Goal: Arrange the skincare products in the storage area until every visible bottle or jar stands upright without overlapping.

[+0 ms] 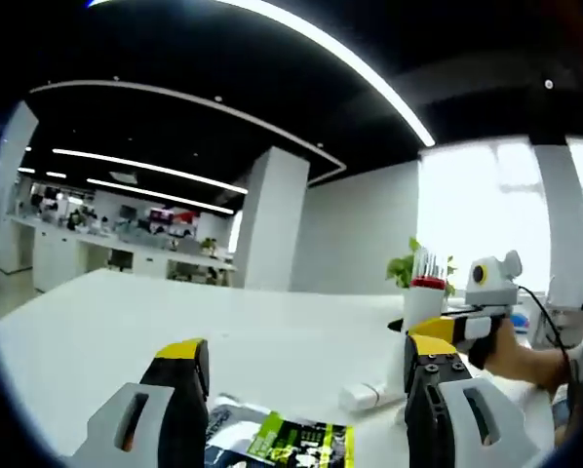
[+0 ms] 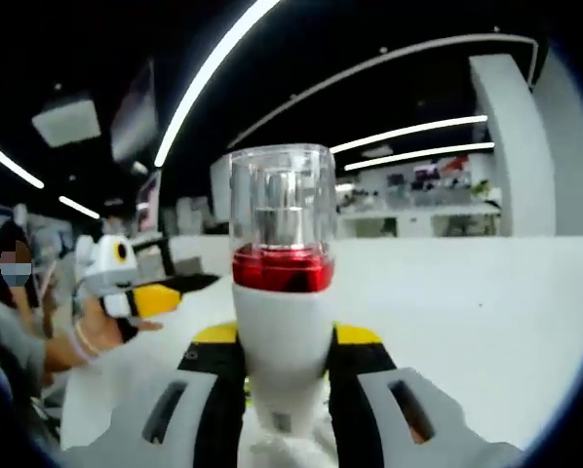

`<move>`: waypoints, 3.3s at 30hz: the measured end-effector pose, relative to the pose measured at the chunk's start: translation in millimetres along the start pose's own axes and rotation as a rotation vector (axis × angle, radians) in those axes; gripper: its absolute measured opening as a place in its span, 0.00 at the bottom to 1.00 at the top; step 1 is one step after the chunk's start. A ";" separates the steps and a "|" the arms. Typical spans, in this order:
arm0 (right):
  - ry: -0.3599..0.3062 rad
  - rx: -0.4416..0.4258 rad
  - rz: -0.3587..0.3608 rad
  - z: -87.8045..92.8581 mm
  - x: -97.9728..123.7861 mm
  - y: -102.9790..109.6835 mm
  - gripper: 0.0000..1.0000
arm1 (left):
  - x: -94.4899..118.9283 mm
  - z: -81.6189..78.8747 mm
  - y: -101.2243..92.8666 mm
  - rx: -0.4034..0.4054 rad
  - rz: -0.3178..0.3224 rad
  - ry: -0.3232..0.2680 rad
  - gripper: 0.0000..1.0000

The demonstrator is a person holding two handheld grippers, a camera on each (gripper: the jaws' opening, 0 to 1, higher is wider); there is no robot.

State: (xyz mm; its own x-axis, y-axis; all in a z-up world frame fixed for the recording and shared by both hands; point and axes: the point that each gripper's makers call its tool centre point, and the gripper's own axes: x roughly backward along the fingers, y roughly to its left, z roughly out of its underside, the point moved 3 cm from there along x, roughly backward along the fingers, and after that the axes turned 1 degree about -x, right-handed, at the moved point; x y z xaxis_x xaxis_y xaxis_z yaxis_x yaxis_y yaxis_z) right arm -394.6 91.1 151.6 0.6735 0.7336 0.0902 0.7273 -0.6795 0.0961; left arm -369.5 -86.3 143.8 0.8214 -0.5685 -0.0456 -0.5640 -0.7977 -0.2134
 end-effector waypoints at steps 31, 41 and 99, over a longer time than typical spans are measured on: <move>0.039 0.054 0.309 23.6 8.3 -104.9 0.30 | -5.0 26.1 -12.1 -0.075 0.046 0.095 0.85; 0.095 0.040 0.333 32.8 6.1 -113.8 0.30 | -5.6 25.9 -13.9 -0.083 0.050 0.096 0.86; 0.419 -0.121 0.116 90.6 37.0 -109.5 0.26 | -7.0 43.7 -7.4 -0.099 0.033 0.152 0.82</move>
State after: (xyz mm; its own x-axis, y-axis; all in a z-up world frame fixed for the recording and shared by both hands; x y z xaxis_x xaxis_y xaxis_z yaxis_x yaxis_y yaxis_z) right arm -437.4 192.7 54.6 0.6201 0.6060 0.4983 0.6129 -0.7707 0.1745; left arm -367.3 -67.6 103.1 0.7841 -0.6128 0.0985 -0.6024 -0.7896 -0.1168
